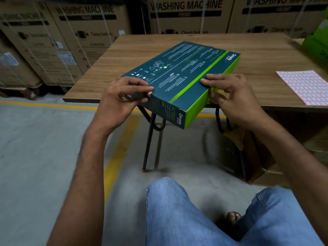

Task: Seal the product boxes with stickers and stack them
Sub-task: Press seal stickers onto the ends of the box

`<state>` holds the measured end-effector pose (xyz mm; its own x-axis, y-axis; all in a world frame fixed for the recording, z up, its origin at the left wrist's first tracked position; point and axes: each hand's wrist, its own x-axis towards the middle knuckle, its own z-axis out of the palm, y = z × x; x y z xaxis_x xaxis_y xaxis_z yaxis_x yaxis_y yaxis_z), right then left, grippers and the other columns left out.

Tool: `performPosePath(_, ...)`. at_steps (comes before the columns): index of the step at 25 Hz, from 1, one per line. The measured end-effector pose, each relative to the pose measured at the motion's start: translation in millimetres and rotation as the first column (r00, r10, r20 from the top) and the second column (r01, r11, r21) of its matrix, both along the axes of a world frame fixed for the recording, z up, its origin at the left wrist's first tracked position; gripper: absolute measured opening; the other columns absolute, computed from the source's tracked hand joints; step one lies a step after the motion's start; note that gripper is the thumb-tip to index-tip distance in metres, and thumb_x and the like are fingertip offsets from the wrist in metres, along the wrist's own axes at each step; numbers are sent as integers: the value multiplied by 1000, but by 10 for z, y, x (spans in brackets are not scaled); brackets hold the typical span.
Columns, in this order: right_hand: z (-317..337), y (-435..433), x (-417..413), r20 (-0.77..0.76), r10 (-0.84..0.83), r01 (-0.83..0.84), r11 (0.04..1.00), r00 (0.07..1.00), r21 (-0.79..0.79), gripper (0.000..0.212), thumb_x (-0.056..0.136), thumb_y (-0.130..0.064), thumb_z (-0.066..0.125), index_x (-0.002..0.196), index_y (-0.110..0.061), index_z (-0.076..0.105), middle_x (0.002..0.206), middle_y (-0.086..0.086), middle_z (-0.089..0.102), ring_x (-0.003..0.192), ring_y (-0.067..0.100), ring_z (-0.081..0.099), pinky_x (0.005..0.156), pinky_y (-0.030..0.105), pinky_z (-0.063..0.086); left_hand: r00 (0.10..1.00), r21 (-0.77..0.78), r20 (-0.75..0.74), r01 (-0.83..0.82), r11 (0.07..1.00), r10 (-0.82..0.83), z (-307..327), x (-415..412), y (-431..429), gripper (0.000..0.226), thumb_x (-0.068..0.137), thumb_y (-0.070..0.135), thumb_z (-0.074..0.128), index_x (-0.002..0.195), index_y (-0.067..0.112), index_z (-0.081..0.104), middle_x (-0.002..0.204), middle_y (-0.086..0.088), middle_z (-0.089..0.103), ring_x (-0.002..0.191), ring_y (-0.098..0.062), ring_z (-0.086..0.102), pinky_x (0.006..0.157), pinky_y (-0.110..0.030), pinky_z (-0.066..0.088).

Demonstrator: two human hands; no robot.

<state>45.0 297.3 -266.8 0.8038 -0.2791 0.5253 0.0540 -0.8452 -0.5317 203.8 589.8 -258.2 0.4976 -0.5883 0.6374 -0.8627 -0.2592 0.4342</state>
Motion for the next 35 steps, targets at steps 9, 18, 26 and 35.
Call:
performPosePath(9, 176, 477, 309, 126, 41, -52, 995, 991, 80, 17, 91, -28, 74, 106, -30, 82, 97, -8, 74, 99, 16, 57, 87, 28, 42, 953, -281, -249, -244, 928, 175, 257, -502, -249, 8, 96, 23, 72, 102, 24, 77, 98, 16, 75, 91, 3, 68, 84, -22, 53)
performPosePath(18, 370, -120, 352, -281, -325, 328, 944, 903, -40, 62, 89, -72, 55, 139, -37, 62, 153, 0, 51, 140, 31, 41, 112, 53, 34, 942, 120, 292, -208, 971, 166, 124, -678, -588, 25, 91, 34, 79, 113, 22, 81, 117, 6, 78, 104, -21, 70, 88, -26, 43)
performPosePath(26, 379, 331, -301, -222, -364, 356, 931, 904, -77, 32, 101, -54, 54, 115, -35, 76, 114, 3, 58, 113, 35, 47, 98, 44, 42, 920, 69, 161, -371, 926, 357, 116, -462, -525, 41, 82, -2, 68, 110, 25, 80, 115, 8, 78, 105, -23, 67, 89, -34, 51)
performPosePath(35, 550, -297, -17, -375, -229, 276, 958, 898, 76, 96, 56, -87, 54, 139, -38, 59, 151, 1, 52, 137, 29, 48, 113, 55, 40, 939, -22, -62, -340, 940, 339, 93, -786, -910, 28, 94, 51, 73, 104, 26, 82, 121, 8, 76, 112, -16, 63, 95, -27, 44)
